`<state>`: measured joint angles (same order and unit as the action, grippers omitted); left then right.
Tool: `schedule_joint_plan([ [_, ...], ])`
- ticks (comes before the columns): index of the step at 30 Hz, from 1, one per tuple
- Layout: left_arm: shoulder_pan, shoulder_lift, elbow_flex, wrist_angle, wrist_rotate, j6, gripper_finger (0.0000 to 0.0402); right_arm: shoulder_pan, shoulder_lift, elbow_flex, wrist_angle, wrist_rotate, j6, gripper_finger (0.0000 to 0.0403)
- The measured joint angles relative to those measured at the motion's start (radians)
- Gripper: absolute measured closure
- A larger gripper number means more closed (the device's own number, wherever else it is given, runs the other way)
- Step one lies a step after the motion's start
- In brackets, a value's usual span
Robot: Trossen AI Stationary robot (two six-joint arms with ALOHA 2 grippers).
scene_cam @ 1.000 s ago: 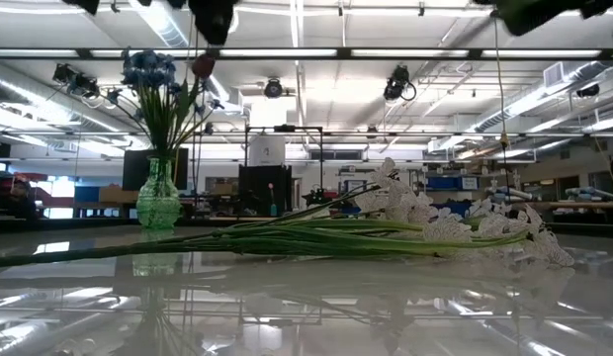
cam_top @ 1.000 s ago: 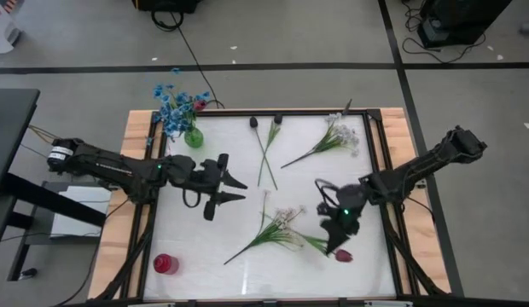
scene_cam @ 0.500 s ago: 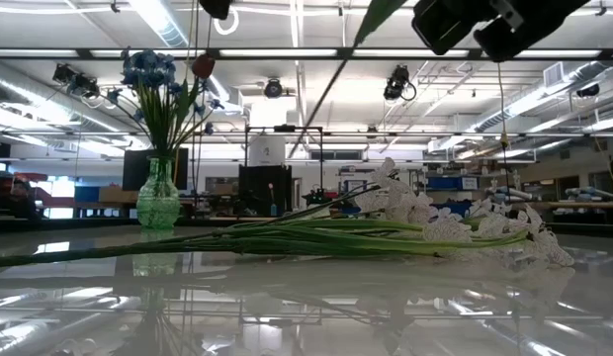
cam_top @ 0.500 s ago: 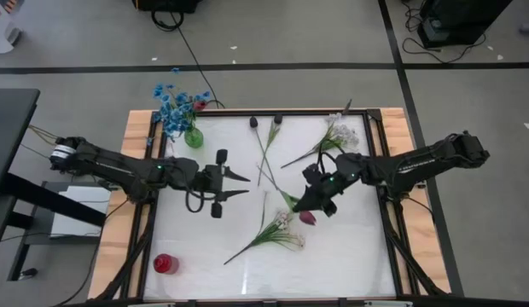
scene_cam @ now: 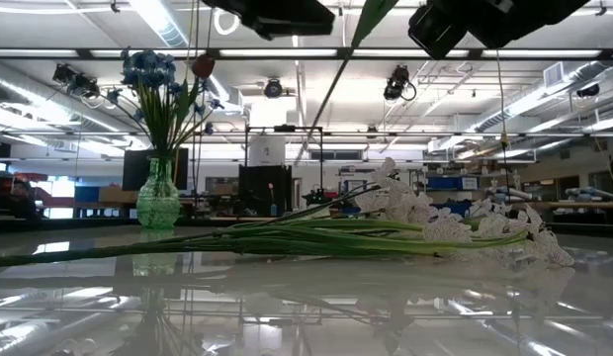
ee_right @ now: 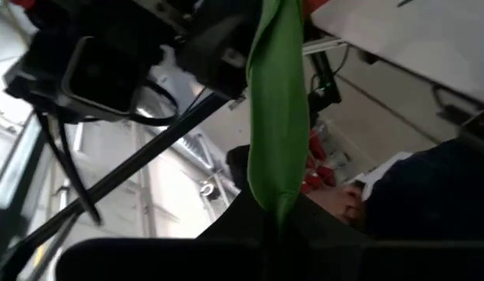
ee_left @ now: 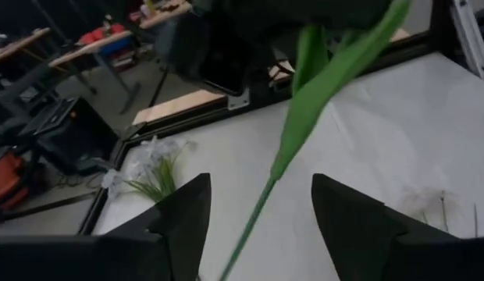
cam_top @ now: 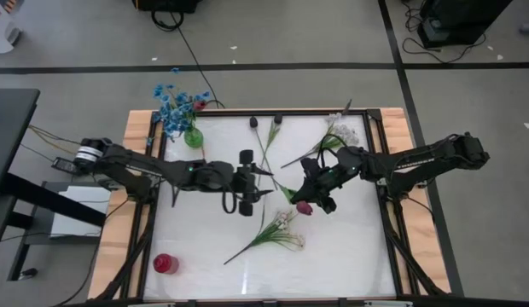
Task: Sort flowers into vase by color
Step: Put the pink flower into the green vase
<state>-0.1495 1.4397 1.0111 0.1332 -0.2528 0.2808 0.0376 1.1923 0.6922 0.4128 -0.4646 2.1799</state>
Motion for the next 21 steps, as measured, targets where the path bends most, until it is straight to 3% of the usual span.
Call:
schedule_joint_plan([
  [3, 0.003, 0.037, 0.044, -0.010, 0.042, 0.004, 0.0193, -0.002, 0.000, 0.000, 0.051, 0.009, 0.024, 0.0380],
  [15, 0.025, 0.057, 0.059, -0.028, 0.029, 0.011, 0.0291, -0.001, -0.001, 0.000, 0.112, 0.029, 0.017, 0.0380],
  [21, 0.036, 0.057, 0.059, -0.025, 0.026, 0.001, 0.0321, -0.001, -0.001, 0.000, 0.132, 0.026, -0.006, 0.0380],
])
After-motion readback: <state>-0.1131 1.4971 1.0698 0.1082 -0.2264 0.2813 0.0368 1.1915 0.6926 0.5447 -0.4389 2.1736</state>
